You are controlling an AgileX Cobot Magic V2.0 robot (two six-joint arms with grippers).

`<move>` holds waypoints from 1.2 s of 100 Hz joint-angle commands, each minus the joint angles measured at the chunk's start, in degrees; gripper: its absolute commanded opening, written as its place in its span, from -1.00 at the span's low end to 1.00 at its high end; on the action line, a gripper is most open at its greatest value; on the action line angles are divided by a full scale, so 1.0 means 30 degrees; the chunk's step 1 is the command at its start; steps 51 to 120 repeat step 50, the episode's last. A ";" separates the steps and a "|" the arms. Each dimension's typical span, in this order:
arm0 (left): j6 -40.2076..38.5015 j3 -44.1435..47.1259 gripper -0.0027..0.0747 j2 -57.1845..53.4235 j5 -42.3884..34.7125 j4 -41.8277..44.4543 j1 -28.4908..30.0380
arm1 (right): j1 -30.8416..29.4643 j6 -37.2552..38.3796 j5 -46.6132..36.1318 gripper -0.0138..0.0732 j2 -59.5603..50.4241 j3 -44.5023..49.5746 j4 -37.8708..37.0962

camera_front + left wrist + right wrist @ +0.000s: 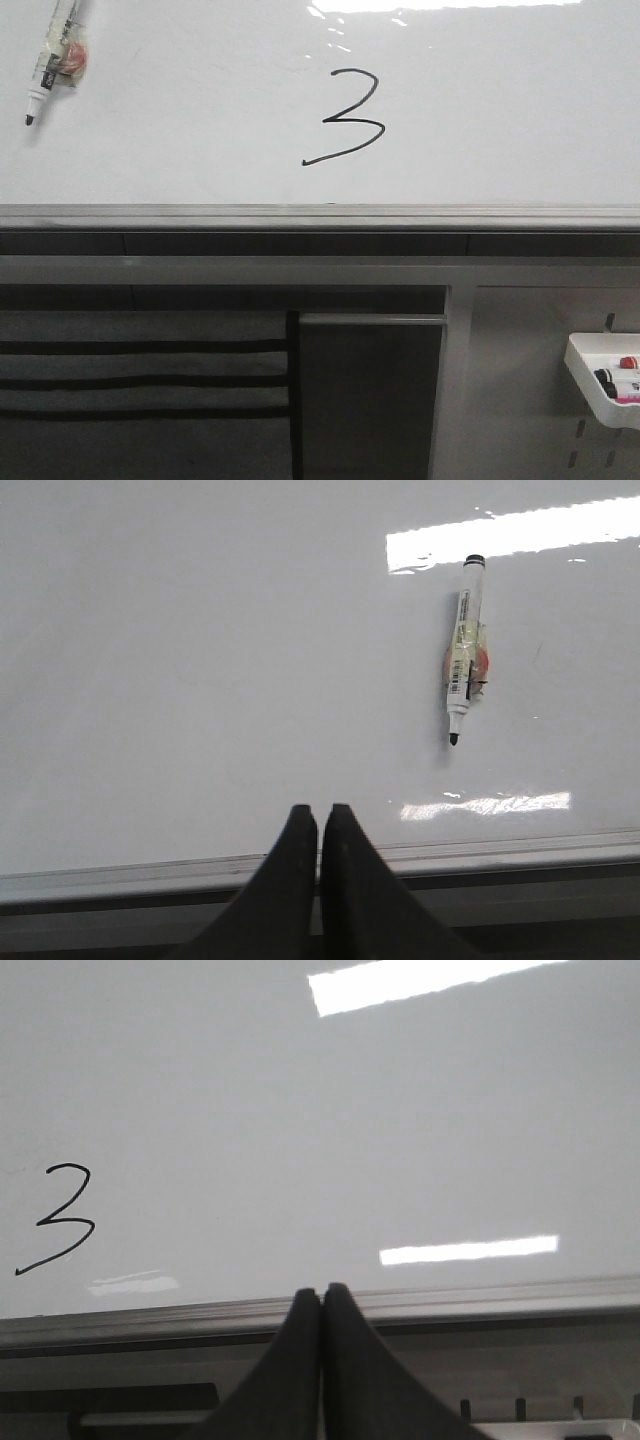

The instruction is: Write number 3 on whiteboard

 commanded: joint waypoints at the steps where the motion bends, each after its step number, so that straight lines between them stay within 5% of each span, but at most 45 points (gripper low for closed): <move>1: -0.0227 0.0066 -0.98 -0.0611 -0.1525 -0.0014 0.0024 | -0.0155 0.1200 -0.2004 -0.85 -0.0393 0.0378 -0.2041; 120: -0.0227 0.0066 -0.98 -0.0611 -0.1525 -0.0014 0.0024 | -0.0155 0.1200 -0.2064 -0.85 -0.0393 0.0378 -0.1946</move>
